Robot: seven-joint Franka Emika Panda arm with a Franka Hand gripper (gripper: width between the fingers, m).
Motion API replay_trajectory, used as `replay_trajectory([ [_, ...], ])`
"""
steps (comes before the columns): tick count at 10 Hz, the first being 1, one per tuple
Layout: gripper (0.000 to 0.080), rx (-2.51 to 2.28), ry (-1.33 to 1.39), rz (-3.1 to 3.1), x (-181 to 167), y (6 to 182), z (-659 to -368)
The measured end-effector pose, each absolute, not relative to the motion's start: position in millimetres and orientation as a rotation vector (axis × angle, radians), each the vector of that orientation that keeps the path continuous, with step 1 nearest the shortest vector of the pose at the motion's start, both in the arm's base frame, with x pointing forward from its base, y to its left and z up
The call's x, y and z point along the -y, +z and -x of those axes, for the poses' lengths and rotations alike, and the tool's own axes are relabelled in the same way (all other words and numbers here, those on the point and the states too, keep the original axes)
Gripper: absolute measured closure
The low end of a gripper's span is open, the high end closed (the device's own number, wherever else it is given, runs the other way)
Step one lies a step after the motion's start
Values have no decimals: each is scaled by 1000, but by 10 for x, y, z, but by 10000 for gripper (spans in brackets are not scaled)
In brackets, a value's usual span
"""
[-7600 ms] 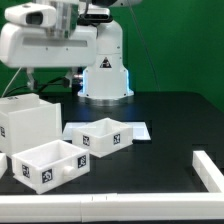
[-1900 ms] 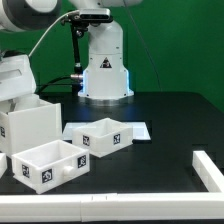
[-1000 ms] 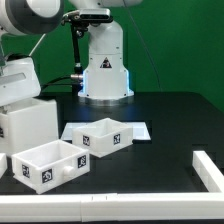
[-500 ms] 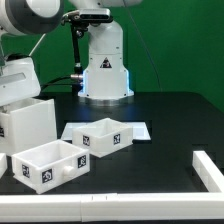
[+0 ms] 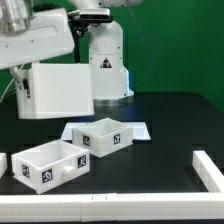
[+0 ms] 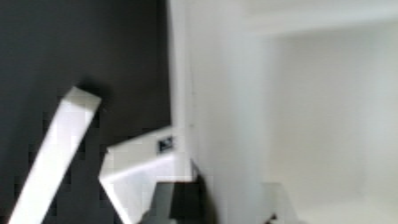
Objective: Assemble drawer
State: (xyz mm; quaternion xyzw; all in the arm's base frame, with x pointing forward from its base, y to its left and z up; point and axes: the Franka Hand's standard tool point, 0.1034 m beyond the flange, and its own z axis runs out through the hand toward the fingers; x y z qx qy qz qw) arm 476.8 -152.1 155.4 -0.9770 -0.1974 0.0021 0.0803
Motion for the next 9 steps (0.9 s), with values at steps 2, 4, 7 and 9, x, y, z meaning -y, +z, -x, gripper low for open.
replay_trajectory([
  [2, 762, 457, 32, 2968, 1049, 1842, -5266],
  [4, 771, 362, 60, 2991, 714, 1781, -5652],
  [7, 783, 387, 81, 2988, 719, 1567, -5568],
  [9, 725, 388, 79, 2989, 722, 1564, -5581],
])
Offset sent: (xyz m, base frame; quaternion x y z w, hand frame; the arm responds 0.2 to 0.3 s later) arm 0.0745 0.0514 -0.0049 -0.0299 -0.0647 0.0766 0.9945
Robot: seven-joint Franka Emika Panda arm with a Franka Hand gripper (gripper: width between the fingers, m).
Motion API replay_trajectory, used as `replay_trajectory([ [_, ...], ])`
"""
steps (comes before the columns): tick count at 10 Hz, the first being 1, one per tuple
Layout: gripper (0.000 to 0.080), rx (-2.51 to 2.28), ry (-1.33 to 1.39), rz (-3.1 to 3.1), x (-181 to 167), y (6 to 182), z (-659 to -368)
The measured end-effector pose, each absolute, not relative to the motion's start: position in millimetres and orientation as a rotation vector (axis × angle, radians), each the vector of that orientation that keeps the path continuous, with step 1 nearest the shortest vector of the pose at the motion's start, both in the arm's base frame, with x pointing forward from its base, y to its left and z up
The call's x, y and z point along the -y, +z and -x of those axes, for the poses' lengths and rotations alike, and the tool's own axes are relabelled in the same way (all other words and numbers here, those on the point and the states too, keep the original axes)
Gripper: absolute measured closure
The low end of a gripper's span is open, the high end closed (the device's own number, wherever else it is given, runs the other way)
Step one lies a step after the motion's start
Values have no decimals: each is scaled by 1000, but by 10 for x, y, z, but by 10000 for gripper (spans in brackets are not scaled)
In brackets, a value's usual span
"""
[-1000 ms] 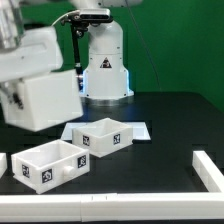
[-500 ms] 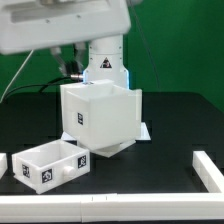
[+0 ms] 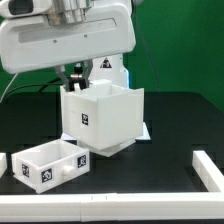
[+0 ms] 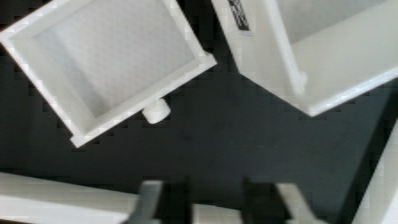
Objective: Assemble drawer
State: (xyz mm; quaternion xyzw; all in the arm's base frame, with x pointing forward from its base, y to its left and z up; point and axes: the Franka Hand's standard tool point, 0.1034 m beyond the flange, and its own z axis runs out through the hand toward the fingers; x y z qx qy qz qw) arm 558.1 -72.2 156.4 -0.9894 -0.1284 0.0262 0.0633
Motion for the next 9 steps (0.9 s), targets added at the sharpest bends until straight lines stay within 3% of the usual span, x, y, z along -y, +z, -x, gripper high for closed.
replay_trajectory([
  [2, 391, 388, 80, 2989, 726, 1562, -5580],
  [3, 391, 439, 74, 2986, 739, 1595, -5568],
  [4, 232, 510, 53, 2984, 707, 1658, -5510],
  [5, 232, 604, 8, 2974, 684, 1672, -5385],
  [6, 164, 644, -51, 2977, 690, 1642, -5239],
  [9, 151, 603, -144, 2987, 698, 1543, -5054],
])
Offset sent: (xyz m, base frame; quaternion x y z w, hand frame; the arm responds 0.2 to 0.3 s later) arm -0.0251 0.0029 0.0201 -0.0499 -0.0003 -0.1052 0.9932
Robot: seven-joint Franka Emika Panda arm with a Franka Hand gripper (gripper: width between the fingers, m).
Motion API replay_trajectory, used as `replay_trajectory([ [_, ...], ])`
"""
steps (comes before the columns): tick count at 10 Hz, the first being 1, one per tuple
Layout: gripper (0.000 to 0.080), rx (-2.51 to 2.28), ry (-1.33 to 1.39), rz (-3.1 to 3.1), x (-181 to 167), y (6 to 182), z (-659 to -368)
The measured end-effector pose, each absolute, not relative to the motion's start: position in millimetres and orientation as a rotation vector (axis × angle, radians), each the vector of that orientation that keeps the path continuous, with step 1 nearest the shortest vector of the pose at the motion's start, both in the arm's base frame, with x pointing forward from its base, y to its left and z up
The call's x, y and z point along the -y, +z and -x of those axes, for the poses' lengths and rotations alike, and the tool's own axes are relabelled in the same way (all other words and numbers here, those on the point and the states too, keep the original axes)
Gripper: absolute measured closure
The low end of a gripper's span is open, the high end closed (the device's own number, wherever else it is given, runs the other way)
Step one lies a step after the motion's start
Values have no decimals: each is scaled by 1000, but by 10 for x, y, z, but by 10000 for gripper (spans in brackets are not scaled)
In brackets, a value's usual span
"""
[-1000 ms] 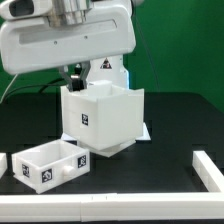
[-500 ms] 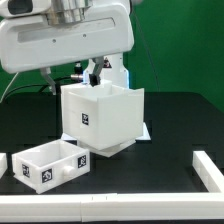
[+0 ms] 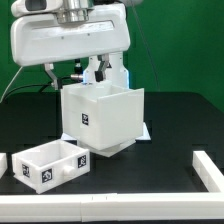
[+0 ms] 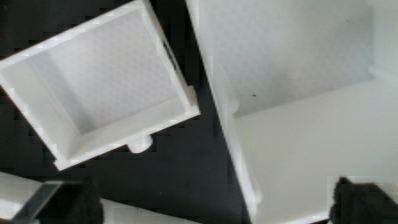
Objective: Assemble drawer
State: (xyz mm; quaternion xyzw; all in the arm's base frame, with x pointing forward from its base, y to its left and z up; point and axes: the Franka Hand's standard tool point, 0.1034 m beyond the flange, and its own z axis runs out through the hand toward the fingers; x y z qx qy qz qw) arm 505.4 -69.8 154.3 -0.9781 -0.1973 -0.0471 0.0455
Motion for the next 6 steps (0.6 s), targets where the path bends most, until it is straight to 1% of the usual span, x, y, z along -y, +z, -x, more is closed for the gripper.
replay_trajectory([
  [2, 151, 611, -158, 2993, 700, 1524, -5055],
  [3, 151, 657, -219, 3017, 680, 1423, -5010],
  [6, 151, 715, -263, 3053, 700, 1133, -4896],
])
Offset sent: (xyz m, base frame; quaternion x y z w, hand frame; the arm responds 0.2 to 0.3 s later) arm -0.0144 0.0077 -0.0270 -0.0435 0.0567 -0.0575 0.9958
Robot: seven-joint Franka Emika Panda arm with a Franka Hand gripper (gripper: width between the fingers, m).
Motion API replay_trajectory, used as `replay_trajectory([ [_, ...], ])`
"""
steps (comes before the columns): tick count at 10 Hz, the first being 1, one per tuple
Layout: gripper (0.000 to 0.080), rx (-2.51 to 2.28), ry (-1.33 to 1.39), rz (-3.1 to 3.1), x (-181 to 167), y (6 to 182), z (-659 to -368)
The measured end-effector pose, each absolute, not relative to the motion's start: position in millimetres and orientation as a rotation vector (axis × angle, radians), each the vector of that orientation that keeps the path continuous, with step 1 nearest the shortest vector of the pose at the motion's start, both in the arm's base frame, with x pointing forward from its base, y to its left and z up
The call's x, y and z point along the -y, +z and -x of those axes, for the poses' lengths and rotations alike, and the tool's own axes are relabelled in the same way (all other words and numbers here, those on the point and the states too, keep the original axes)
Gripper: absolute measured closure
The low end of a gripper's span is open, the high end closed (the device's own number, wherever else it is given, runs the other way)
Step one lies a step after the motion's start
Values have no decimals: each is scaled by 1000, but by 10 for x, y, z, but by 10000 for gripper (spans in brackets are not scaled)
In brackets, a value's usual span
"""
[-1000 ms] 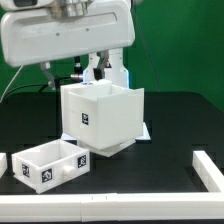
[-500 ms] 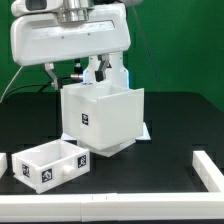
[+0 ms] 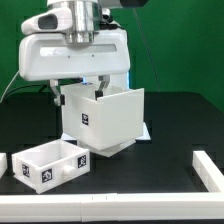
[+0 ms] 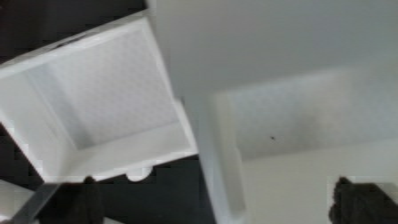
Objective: Assemble drawer
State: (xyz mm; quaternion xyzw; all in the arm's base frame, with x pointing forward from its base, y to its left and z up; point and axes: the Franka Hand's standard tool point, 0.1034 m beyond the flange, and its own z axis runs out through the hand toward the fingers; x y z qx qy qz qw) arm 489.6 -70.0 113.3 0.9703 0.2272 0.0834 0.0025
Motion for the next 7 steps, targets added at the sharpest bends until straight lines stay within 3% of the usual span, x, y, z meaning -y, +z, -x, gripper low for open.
replay_trajectory([
  [4, 151, -705, 244, -3037, 751, 964, -4869],
  [5, 284, -705, 243, -3037, 751, 961, -4867],
  [6, 284, -705, 242, -3037, 751, 959, -4866],
  [7, 425, -705, 242, -3037, 751, 958, -4865],
])
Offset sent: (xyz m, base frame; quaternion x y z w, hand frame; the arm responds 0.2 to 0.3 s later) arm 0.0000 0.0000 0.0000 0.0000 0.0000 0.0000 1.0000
